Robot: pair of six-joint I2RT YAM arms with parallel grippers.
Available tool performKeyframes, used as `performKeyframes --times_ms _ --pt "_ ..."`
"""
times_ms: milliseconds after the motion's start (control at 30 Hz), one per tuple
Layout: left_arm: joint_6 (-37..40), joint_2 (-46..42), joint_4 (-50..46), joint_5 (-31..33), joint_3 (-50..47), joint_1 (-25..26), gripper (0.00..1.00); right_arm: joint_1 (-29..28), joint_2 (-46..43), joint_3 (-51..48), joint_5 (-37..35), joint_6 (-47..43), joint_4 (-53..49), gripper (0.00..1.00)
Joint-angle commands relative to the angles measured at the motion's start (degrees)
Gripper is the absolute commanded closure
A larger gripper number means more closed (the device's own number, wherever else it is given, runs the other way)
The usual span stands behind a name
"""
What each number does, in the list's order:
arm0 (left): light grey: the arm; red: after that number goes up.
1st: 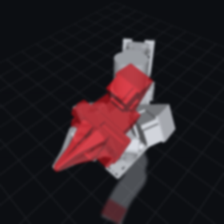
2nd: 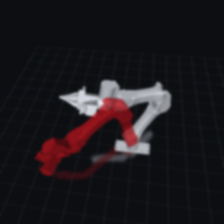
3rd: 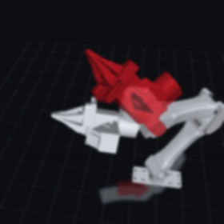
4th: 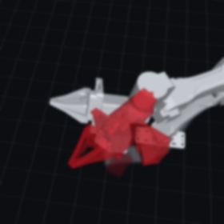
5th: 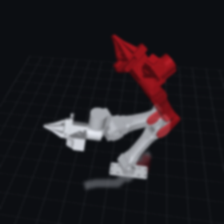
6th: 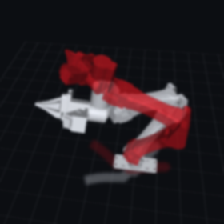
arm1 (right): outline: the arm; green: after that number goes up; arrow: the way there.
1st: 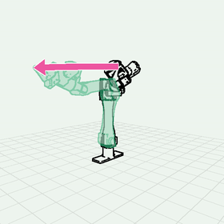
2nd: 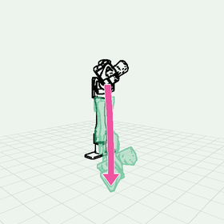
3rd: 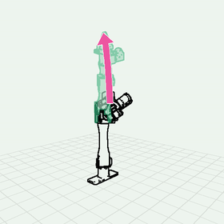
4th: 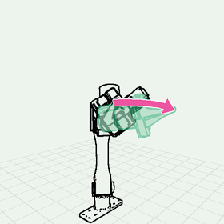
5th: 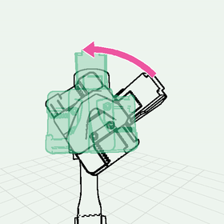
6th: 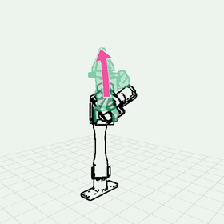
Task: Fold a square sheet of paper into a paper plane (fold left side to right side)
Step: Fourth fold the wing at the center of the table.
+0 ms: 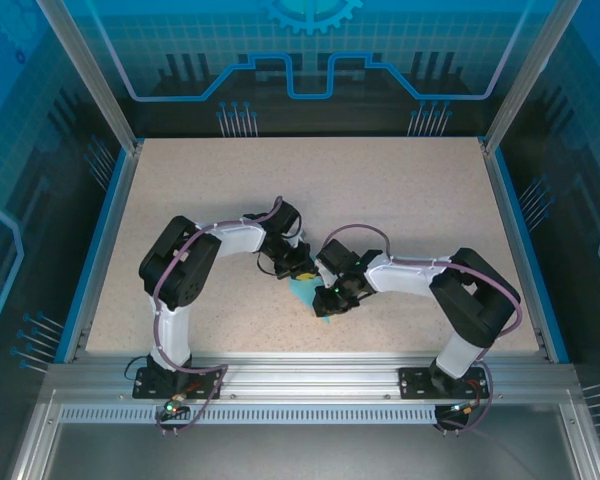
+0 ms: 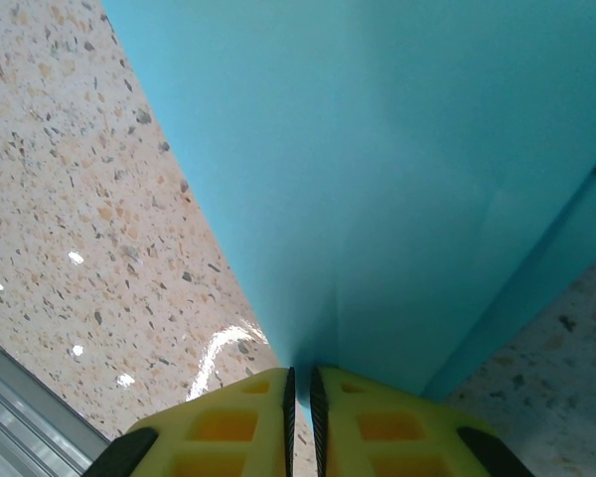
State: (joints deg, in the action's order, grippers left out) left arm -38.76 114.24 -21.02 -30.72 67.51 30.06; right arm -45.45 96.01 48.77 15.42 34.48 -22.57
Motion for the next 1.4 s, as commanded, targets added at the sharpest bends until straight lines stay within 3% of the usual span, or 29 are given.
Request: performKeyframes --times_ms 0,1367 --pt "1.4 3.7 -5.7 7.0 -0.7 0.1 0.94 -0.8 -0.6 -2.5 1.0 0.2 -9.1 0.84" --pt "1.0 4.4 -5.9 7.2 -0.4 0.1 0.94 -0.7 -7.9 -4.3 2.4 1.1 -11.0 0.86"
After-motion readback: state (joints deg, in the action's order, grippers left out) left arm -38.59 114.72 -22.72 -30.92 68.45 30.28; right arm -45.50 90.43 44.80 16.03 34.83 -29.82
